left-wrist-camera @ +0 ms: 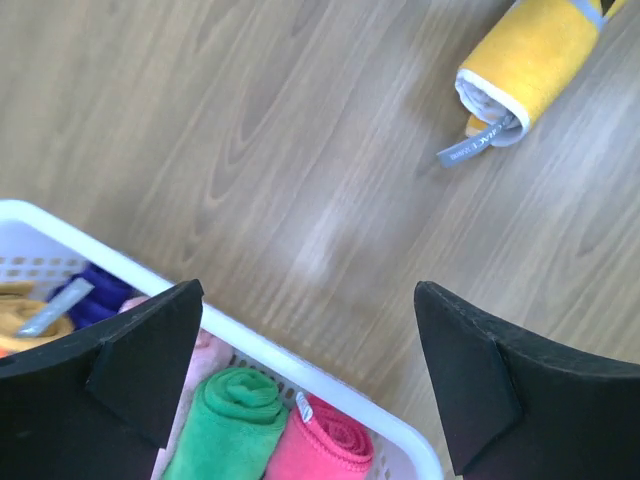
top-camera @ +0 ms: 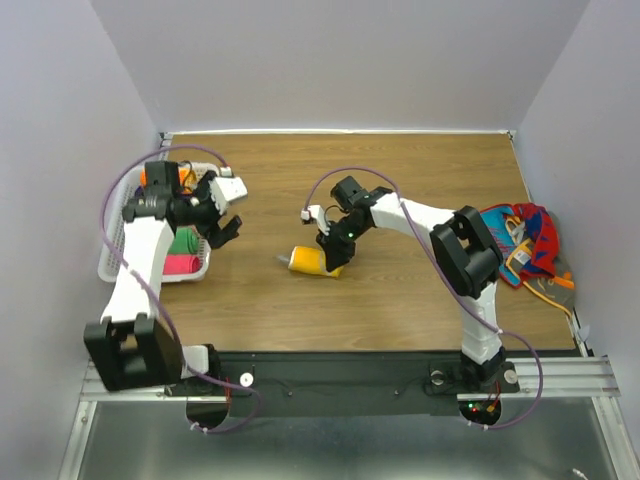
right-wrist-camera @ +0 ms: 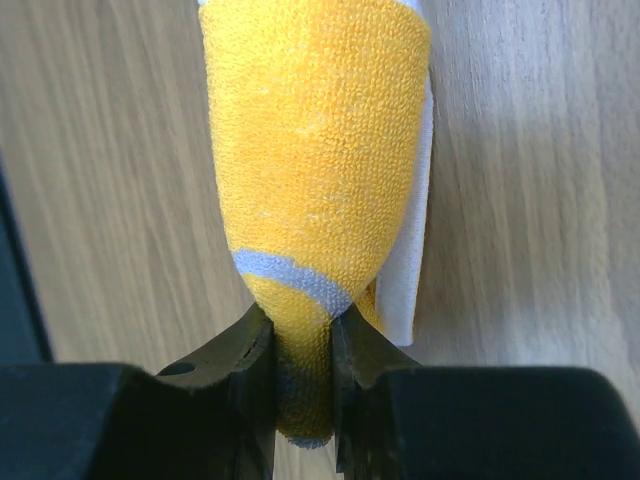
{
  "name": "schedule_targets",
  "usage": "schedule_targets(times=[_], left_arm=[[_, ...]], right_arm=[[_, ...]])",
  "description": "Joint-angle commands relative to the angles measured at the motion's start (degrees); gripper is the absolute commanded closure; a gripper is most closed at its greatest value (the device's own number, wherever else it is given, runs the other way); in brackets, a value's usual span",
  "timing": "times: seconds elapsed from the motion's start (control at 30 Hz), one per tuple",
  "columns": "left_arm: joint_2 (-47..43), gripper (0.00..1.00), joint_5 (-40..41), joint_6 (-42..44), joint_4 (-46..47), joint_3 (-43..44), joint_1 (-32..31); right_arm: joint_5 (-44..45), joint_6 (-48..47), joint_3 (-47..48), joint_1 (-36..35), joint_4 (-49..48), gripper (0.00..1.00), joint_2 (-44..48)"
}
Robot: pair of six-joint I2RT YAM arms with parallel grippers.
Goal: Roll the towels
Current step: Place the rolled towel into the container
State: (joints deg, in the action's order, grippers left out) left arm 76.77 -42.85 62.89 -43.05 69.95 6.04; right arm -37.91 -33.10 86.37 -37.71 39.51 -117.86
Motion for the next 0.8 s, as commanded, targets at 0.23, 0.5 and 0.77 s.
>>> schedule_targets(times=[0.23,0.5,0.77], left_arm=[[-22.9,0.01,24.5,15.1,22.6,-30.7,-28.9],[-16.1,0.01,25.3,12.1,32.3,-33.0,-44.2],[-2.5,0.01,24.0,6.4,37.6,-28.6,-49.9]], right_arm=[[-14.4,0.0,8.6,4.2,17.6,0.99,-15.6],[-19.0,-0.1,11.3,5.6,20.1,0.99,-20.5],[-21.1,-1.1,12.9,6.6,22.0,0.99,-22.9]])
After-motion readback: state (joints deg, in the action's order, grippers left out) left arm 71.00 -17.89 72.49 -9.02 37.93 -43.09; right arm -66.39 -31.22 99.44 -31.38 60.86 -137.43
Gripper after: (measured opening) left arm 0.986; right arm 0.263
